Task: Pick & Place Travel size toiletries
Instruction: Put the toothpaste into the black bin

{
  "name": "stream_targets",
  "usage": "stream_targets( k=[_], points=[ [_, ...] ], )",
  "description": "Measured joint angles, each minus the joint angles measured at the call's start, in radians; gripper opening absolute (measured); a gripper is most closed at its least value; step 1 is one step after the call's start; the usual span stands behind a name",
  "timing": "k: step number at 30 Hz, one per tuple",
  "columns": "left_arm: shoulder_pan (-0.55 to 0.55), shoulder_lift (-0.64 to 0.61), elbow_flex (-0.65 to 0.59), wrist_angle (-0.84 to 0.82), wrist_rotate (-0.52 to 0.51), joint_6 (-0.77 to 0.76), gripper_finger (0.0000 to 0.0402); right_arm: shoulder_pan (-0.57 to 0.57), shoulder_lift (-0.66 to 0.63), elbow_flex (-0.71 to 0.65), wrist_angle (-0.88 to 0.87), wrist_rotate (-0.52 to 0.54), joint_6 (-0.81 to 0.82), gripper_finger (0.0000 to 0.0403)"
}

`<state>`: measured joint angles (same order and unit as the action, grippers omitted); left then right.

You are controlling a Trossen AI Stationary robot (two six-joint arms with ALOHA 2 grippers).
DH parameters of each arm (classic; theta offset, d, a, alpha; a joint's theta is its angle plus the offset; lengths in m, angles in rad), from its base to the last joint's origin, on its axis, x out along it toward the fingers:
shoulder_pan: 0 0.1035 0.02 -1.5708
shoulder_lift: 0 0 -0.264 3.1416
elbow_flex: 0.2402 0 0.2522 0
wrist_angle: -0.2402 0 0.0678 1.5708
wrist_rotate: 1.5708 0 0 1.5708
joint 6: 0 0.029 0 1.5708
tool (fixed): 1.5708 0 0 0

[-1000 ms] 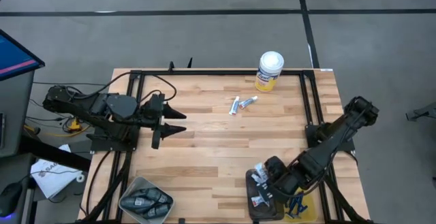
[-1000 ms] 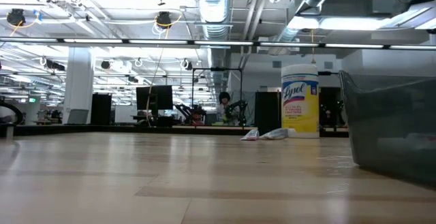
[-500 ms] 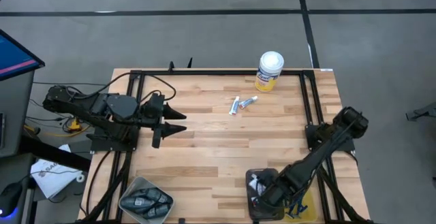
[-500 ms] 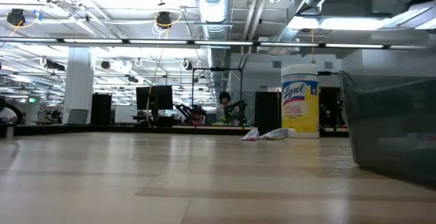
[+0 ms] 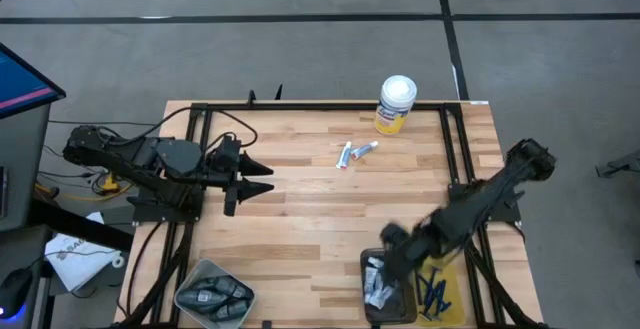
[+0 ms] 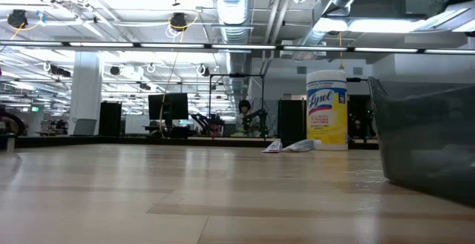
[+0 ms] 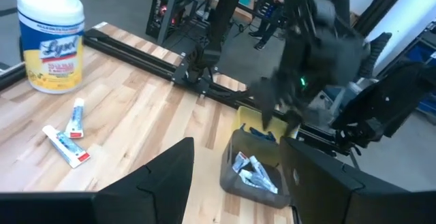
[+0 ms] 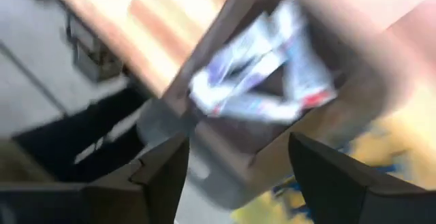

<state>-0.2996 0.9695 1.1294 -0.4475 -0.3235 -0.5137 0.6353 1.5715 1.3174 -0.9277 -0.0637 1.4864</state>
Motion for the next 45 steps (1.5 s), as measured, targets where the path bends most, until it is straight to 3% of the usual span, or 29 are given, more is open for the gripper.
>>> stream_targets(
  k=[4,8,13,16,21,27,34,39,45],
  points=[
    [0.0,0.0,0.0,-0.002,-0.014,0.007,0.0213,-0.142,-0.13,0.0,-0.162,0.097,-0.146,0.0224],
    [0.0,0.0,0.0,-0.002,-0.017,0.029,0.0213,-0.356,-0.222,0.0,-0.243,0.125,-0.466,0.0204],
    [0.0,0.0,0.0,-0.003,-0.018,0.036,0.0213,-0.642,-0.228,0.0,-0.266,0.128,-0.819,0.0185],
    [0.0,0.0,0.0,-0.006,-0.031,0.042,0.0213,-0.782,-0.178,0.0,-0.265,0.129,-0.879,0.0183],
    [0.0,0.0,0.0,-0.007,-0.101,0.059,0.0213,-0.936,-0.057,0.0,-0.231,0.119,-0.739,0.0203],
    [0.0,0.0,0.0,-0.01,-0.122,0.085,0.0213,-1.013,0.067,0.0,-0.058,0.126,-0.511,0.0245],
    [0.0,0.0,0.0,-0.011,-0.122,0.115,0.0213,-1.018,0.158,0.0,-0.01,0.182,-0.238,0.0241],
    [0.0,0.0,0.0,-0.034,-0.121,0.117,0.0213,-0.996,0.216,-0.001,-0.069,0.24,0.098,0.0228],
    [0.0,0.0,0.0,-0.054,-0.121,0.117,0.0213,-1.008,0.255,-0.002,-0.021,0.282,0.21,0.022]
  ],
)
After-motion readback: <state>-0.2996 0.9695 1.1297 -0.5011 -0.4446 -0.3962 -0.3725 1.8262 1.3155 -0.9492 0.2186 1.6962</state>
